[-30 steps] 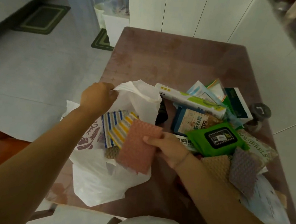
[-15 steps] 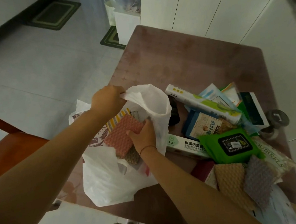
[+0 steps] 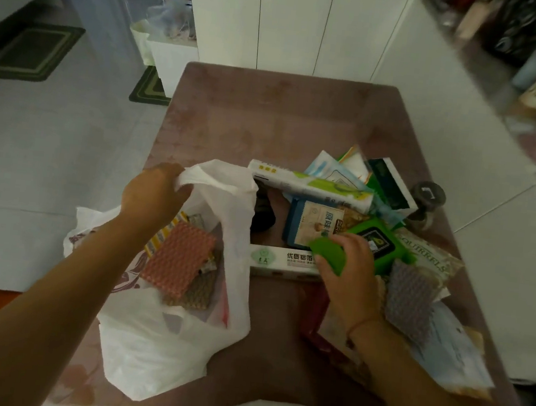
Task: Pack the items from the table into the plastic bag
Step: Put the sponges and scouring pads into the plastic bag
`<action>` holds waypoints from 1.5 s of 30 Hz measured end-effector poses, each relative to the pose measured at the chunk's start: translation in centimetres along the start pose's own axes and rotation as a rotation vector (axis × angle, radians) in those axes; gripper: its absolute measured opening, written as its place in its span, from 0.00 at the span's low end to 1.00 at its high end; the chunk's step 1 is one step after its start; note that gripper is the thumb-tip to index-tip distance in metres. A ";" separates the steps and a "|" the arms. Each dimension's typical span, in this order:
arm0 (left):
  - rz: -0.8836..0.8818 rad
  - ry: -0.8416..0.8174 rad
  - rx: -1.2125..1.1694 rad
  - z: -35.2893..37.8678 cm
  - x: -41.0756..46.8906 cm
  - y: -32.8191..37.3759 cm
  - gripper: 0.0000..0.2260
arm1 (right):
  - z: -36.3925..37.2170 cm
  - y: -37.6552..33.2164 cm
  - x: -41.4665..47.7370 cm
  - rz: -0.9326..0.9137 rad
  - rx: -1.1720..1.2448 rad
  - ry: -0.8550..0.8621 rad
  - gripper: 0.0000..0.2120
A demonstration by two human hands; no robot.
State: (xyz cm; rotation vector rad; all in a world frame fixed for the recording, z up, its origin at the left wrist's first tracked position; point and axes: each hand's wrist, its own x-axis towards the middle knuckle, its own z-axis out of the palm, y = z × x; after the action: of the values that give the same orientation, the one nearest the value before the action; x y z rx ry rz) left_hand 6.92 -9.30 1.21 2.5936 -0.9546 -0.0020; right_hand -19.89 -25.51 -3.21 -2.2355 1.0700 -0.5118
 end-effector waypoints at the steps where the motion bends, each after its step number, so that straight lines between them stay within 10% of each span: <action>1: 0.010 0.002 -0.004 0.0 0.0 0.1 0.11 | -1.5 1.7 -0.1 0.076 -0.018 0.069 0.17; 10: -0.035 0.009 0.039 -0.1 -1.0 -0.9 0.13 | -4.6 10.9 -2.0 0.601 -0.069 0.028 0.50; 21: -0.060 -0.028 0.084 0.0 -1.7 -0.4 0.14 | -4.2 9.7 -2.9 0.398 -0.260 0.174 0.37; 31: -0.042 -0.020 0.068 0.3 -1.7 0.1 0.14 | -6.4 8.4 -1.6 0.449 0.269 0.123 0.22; 37: -0.042 -0.028 0.063 0.3 -1.5 0.3 0.14 | -8.8 6.8 -2.0 0.386 0.562 -0.282 0.17; 45: -0.048 -0.045 0.062 0.2 -1.6 0.3 0.13 | -4.8 7.7 -2.8 0.318 0.165 -0.385 0.23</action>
State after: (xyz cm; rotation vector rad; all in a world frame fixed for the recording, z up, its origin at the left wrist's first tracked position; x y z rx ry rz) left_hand 5.45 -8.58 0.90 2.6838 -0.9221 -0.0442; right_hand -28.64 -28.78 -4.96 -1.8712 1.1013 -0.0285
